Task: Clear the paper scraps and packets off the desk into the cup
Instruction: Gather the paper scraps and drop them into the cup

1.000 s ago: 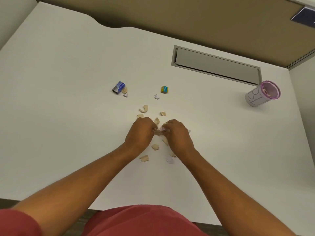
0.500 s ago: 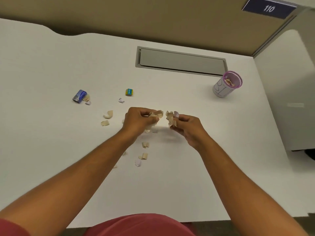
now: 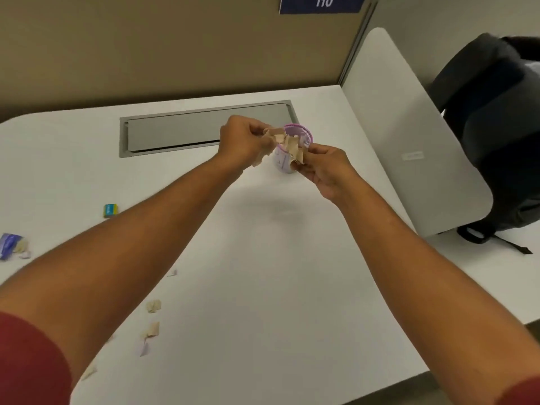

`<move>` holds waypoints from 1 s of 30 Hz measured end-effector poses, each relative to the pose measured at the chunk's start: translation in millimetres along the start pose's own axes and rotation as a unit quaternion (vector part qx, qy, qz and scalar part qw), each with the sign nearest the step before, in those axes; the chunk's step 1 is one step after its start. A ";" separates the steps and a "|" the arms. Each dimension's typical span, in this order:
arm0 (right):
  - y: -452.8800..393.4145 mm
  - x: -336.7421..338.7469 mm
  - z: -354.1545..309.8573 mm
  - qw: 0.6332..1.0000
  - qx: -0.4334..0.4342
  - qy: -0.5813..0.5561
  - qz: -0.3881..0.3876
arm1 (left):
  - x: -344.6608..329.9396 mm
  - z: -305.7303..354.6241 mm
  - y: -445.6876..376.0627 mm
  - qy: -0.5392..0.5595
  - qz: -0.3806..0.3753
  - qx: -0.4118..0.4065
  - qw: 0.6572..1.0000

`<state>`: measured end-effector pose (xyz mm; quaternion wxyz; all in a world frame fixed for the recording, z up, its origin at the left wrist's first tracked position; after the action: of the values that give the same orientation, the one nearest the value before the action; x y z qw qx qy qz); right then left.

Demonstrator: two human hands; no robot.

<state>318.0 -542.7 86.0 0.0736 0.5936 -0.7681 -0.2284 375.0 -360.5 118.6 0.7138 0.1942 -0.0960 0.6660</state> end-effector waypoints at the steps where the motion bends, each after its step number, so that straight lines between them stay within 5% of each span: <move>1: -6.1 7.9 -5.5 1.000 0.001 -0.003 0.005 | -11.9 10.1 -13.7 -0.026 -0.002 -0.013 1.000; 5: -23.8 36.8 -17.6 0.999 0.008 -0.038 0.021 | -60.7 29.4 -60.0 -0.182 -0.028 -0.069 0.981; 12: -36.6 74.1 -6.2 0.997 0.014 -0.066 0.044 | -129.0 17.6 -90.5 -0.457 -0.144 -0.164 0.862; 23: -36.9 81.4 4.5 0.998 0.015 -0.046 0.042 | -116.1 56.3 -85.7 -0.487 -0.209 -0.203 0.824; 30: -37.4 73.3 7.7 0.998 0.019 -0.049 0.030 | -98.0 65.2 -85.4 -0.506 -0.163 -0.218 0.818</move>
<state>327.0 -617.1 51.1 0.0315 0.5598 -0.7924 -0.2403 458.1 -479.6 126.1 0.6866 0.3560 -0.5535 0.3089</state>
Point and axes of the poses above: each hand's wrist, its own y-axis away from the middle knuckle, its own x-axis out of the back of the hand, z = x × y, the point moved 7 cm from there along -y, towards the middle knuckle, and after that the axes turned 2 degrees about z, right-handed, at the moved point
